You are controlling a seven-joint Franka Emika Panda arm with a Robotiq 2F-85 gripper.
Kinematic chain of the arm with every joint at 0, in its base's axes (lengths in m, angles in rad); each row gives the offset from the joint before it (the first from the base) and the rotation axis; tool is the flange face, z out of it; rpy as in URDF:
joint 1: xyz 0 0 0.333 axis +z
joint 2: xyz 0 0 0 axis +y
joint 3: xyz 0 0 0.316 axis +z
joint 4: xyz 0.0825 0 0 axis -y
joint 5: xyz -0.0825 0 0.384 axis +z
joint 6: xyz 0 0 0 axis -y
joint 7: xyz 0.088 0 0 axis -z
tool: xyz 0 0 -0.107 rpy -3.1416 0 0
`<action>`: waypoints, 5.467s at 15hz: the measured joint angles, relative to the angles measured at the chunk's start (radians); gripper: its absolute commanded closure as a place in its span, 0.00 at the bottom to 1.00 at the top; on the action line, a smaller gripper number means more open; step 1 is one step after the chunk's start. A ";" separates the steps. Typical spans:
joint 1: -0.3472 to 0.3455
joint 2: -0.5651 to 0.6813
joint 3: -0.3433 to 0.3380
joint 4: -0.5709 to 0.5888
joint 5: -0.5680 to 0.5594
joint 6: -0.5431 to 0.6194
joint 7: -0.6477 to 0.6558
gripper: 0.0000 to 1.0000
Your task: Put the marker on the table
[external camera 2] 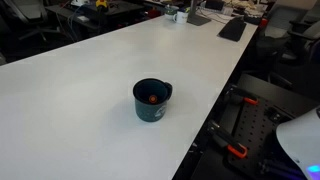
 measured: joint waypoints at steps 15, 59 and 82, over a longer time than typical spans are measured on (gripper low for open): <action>0.014 0.023 0.077 -0.057 0.035 0.010 0.007 0.00; 0.131 0.366 0.260 -0.152 0.285 0.405 0.307 0.00; 0.217 0.366 0.327 -0.136 0.278 0.377 0.461 0.09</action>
